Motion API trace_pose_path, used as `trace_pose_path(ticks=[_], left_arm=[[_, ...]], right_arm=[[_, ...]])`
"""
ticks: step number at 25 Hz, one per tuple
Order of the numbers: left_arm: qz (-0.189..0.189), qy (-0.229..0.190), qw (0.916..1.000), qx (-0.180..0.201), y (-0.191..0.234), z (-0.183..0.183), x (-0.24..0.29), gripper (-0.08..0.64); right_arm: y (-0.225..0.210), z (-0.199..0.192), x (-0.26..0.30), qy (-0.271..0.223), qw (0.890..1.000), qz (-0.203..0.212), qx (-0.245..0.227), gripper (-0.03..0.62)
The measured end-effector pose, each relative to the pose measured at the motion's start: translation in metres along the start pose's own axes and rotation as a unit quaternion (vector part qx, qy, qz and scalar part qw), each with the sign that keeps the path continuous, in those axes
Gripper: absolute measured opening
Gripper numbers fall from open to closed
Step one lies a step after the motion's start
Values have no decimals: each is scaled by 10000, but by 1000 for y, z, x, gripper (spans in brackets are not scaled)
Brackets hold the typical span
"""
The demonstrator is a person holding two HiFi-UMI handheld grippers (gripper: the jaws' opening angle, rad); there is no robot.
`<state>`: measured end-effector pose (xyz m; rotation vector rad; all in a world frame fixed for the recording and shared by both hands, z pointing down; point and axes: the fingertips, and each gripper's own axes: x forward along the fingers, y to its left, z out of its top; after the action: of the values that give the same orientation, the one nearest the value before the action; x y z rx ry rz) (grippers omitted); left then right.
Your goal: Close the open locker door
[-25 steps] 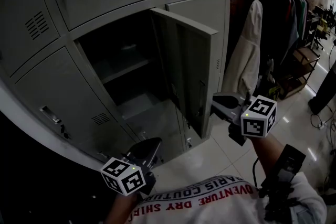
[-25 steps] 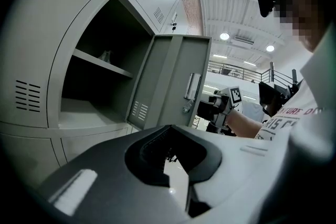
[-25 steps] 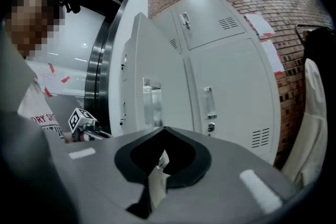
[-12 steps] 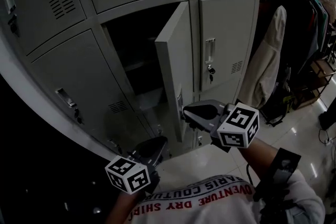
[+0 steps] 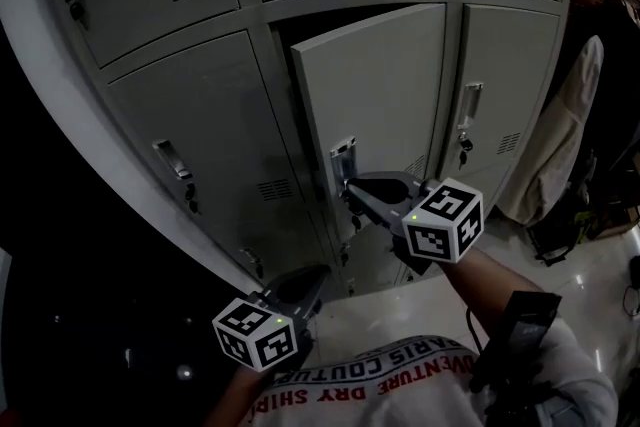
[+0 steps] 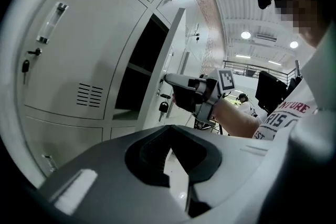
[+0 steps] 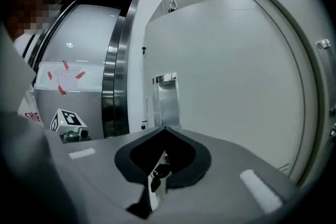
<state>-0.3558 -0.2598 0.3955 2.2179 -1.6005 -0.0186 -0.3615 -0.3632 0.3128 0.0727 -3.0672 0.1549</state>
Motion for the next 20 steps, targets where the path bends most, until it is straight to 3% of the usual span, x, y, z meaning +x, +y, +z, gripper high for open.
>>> trace_pose_path(ticks=[11, 20], left_arm=[[346, -153, 9990, -244, 29, 1, -17, 5], [664, -299, 9966, -385, 37, -1, -34, 5]], right_arm=[[-49, 12, 59, -159, 9979, -619, -61, -8], [-78, 5, 73, -208, 9942, -1056, -30, -6]])
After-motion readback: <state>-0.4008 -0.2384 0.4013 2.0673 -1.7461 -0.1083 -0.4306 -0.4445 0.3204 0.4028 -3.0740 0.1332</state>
